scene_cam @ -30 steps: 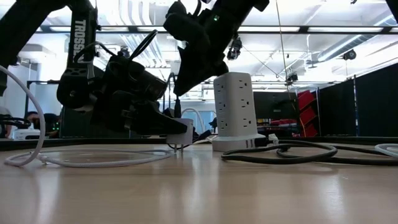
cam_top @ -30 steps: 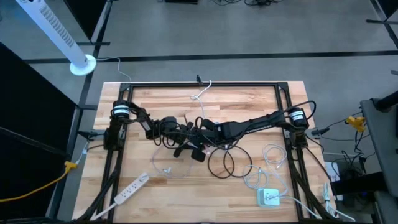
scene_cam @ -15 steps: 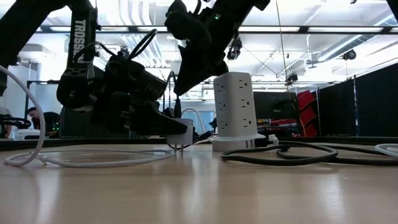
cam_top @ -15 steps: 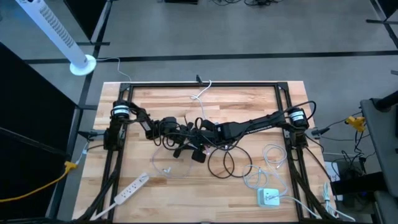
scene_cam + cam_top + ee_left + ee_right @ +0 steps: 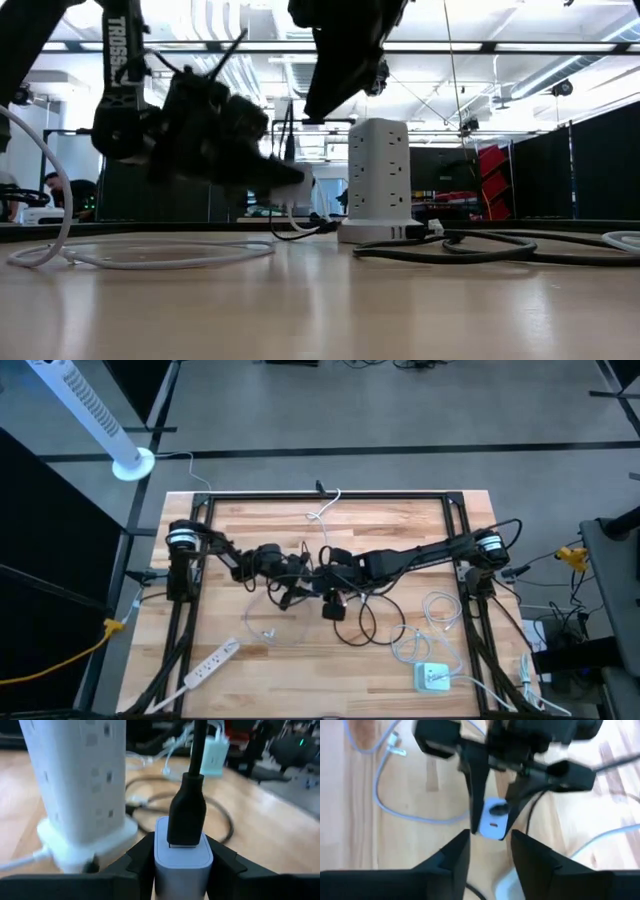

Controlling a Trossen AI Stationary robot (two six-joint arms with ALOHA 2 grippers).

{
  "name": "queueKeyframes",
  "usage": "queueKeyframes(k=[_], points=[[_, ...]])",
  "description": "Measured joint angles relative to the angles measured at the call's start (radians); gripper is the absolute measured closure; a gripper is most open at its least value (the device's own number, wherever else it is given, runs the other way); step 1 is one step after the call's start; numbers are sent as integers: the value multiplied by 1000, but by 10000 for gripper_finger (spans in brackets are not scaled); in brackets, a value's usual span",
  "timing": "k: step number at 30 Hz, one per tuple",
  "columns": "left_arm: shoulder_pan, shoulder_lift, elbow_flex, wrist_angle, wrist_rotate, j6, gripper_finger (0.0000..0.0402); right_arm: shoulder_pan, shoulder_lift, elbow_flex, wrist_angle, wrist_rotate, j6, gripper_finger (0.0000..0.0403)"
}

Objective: Plug in charger cables
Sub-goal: Insert the top black charger cable into the purple charger adapter, then insert the purple charger adapter into the top white outlet extension

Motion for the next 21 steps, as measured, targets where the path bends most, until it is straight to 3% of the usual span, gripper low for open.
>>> queueKeyframes(k=[8, 16, 21], points=[[0, -177, 1, -22, 12, -253, 284, 13, -48, 2, 13, 9, -281, 229], [0, -280, 1, -106, 30, -565, 284, 9, -53, 3, 34, 30, -360, 232], [0, -282, 2, -96, 37, -611, 284, 10, -79, 3, 28, 82, -396, 233]])
